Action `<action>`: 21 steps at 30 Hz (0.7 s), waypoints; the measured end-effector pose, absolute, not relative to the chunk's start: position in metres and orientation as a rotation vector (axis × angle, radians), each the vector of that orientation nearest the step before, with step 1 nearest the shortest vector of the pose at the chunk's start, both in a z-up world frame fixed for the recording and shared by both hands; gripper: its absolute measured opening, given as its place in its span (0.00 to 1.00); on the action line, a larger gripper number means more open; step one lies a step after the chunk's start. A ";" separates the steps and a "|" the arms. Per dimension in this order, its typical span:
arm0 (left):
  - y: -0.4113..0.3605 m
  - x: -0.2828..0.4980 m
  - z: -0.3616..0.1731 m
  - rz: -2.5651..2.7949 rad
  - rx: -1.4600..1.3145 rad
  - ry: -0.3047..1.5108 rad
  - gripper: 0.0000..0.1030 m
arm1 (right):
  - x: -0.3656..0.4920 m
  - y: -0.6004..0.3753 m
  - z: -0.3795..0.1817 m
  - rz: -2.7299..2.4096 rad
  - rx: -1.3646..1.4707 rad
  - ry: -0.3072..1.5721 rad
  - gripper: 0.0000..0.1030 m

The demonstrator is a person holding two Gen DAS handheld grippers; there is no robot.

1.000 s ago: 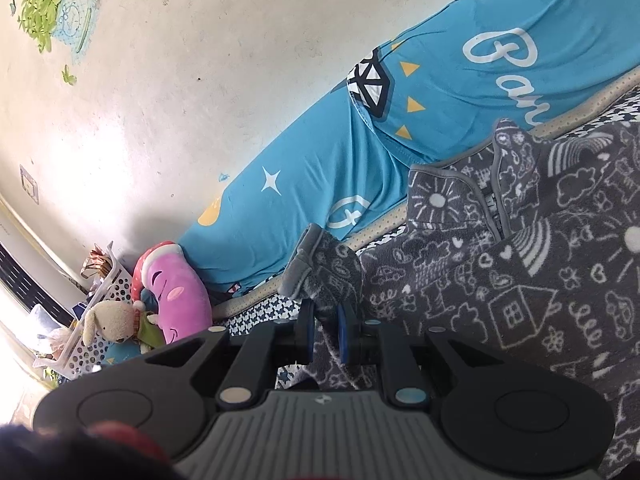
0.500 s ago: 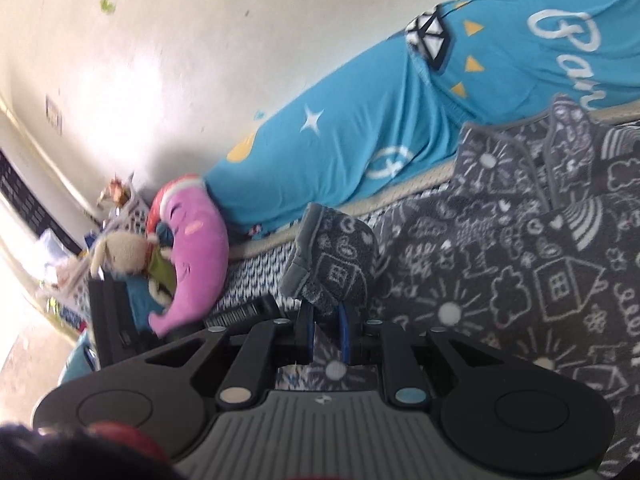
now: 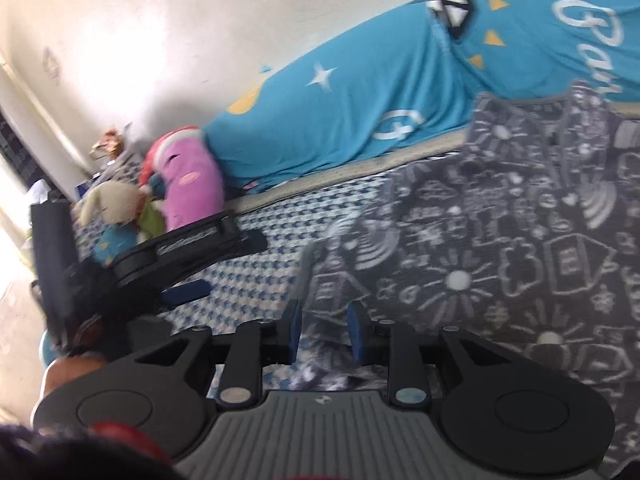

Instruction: Fold clothes

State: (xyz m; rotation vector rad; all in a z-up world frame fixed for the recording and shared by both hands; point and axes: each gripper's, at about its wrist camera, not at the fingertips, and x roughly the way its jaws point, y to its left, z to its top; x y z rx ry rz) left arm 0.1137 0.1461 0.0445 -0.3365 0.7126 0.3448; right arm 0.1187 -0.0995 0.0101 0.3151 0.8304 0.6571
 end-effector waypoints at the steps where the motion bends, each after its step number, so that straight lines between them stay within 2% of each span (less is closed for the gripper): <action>1: 0.139 0.113 0.042 0.331 -0.321 0.712 1.00 | 0.119 -0.104 0.011 0.631 0.313 0.832 0.25; 14: 0.046 0.110 0.032 0.196 -0.009 0.684 1.00 | 0.121 -0.155 0.017 0.330 0.278 0.841 0.26; 16: 0.033 0.111 0.032 0.179 0.045 0.663 1.00 | 0.121 -0.160 0.015 0.303 0.260 0.849 0.30; 21: 0.024 0.123 0.010 0.171 0.067 0.756 1.00 | 0.122 -0.164 -0.008 0.239 0.248 0.943 0.31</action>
